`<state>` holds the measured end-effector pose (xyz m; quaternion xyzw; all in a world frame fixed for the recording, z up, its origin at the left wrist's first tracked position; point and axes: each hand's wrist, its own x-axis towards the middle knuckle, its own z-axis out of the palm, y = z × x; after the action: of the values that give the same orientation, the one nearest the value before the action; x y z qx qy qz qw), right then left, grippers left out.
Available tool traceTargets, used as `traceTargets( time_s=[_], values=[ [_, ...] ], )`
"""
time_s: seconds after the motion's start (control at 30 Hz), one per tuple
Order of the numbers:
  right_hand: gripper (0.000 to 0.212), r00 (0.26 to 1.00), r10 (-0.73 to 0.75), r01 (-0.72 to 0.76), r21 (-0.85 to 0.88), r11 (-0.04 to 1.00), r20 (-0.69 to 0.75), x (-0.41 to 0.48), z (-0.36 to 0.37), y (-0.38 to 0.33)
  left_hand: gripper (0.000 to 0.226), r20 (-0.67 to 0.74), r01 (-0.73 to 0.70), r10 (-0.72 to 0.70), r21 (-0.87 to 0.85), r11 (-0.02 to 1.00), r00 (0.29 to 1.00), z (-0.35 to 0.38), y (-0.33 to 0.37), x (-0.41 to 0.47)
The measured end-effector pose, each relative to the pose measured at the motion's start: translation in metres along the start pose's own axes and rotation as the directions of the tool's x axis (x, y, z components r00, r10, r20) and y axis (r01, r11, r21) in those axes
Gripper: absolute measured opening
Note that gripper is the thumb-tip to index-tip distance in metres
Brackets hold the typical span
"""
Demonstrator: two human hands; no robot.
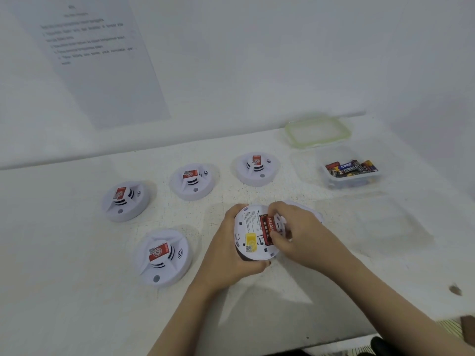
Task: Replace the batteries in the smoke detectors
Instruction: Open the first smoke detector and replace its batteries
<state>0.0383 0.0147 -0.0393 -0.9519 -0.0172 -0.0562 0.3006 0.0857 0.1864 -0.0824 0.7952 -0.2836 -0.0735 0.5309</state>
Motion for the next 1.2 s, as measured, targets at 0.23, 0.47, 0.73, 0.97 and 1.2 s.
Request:
traceTargets(
  time_s=[0.23,0.47,0.73,0.97,1.2],
  values=[
    [0.014,0.999,-0.016,0.016,-0.02,1.0,0.03,0.0,-0.003,-0.001,0.091,0.002,-0.017,0.017,0.007,1.0,1.0,0.0,-0.003,0.0],
    [0.046,0.989,-0.005,0.001,-0.026,1.0,-0.145,-0.007,0.008,0.015,0.093,-0.04,-0.062,0.062,0.003,0.998,0.997,0.005,-0.001,0.003],
    [0.025,0.846,-0.06,0.064,-0.012,0.998,-0.53,-0.023,-0.018,0.017,0.095,-0.047,-0.152,0.15,-0.063,0.986,0.988,0.028,0.019,0.023],
    [0.02,0.67,0.137,-0.106,0.088,0.99,-0.729,-0.055,-0.07,0.033,0.097,0.051,-0.157,0.159,-0.043,0.987,0.986,0.053,0.026,0.044],
    [0.015,0.831,0.2,-0.331,-0.172,0.928,-0.519,-0.069,-0.08,0.069,0.102,0.106,-0.181,0.18,0.001,0.983,0.978,0.068,0.029,0.059]
  ],
)
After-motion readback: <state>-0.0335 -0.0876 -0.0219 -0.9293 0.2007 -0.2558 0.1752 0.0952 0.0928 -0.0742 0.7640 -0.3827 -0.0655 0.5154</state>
